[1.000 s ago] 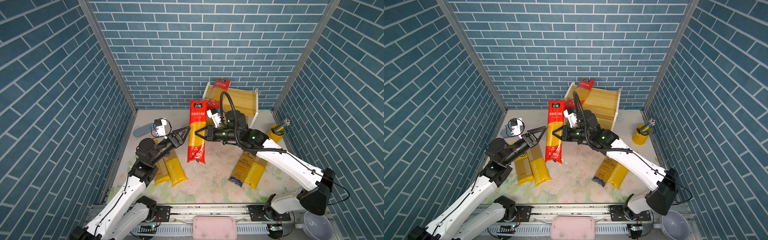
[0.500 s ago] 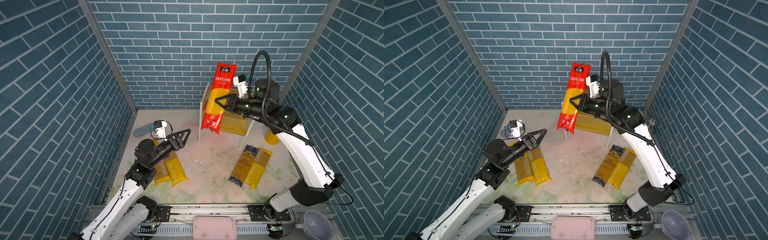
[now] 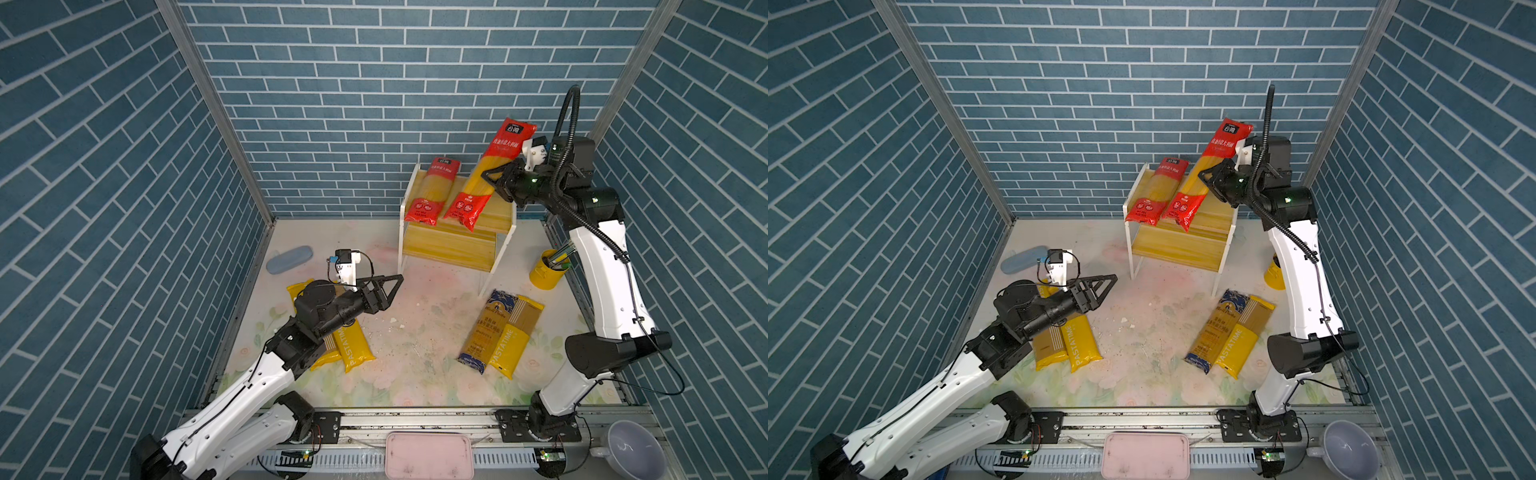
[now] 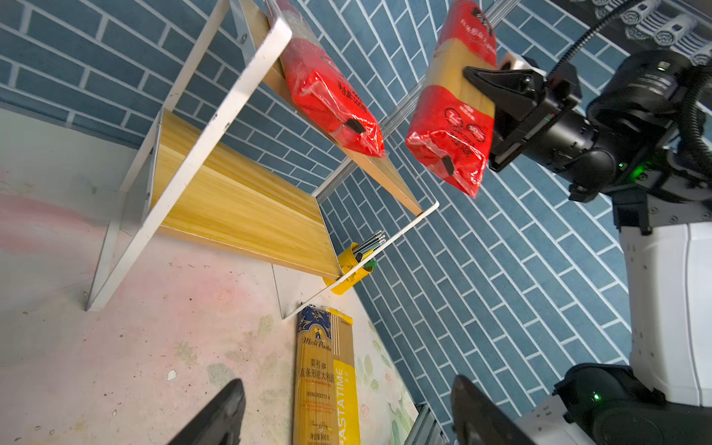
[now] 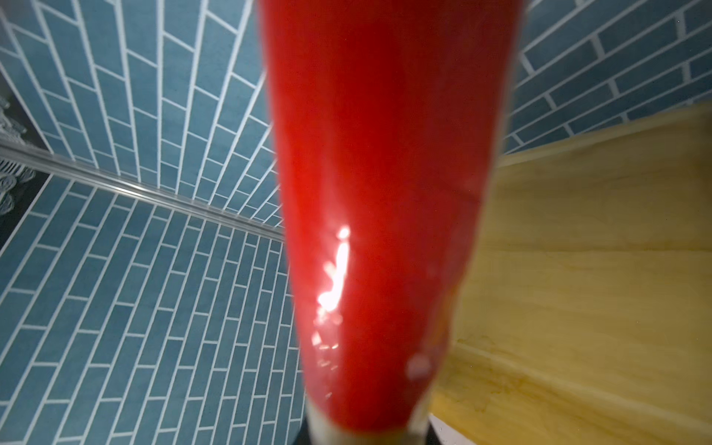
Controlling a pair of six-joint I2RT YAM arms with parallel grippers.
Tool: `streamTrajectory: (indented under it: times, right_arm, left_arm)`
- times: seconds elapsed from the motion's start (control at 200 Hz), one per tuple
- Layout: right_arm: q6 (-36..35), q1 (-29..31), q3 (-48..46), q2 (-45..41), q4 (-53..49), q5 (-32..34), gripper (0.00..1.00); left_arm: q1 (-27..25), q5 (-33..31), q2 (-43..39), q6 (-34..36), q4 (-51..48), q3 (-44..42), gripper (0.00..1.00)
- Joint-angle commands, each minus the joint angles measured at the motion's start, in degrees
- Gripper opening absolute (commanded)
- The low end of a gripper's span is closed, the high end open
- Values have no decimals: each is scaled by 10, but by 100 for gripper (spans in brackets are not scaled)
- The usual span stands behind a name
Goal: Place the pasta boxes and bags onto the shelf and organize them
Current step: 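Carry the red bag to the shelf with the right gripper while the left releases, then lower the red bag upright beside the first red bag on the upper tier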
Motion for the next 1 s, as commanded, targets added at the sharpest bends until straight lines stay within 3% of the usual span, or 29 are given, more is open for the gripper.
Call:
streamTrajectory:
  times: [0.0,0.55,0.99]
  right_arm:
    - [36,-4,33,4,72,-74,0]
    - [75,-7,-46,21,99,-133,0]
    - [27,-11,-50,35,35,-120,0]
  left_arm:
    - [-15,-23,4,11,21,-9,84]
    - [-25,-27,-4,7,25,-32,84]
    - [-28,-22,5,0,35,-37,84]
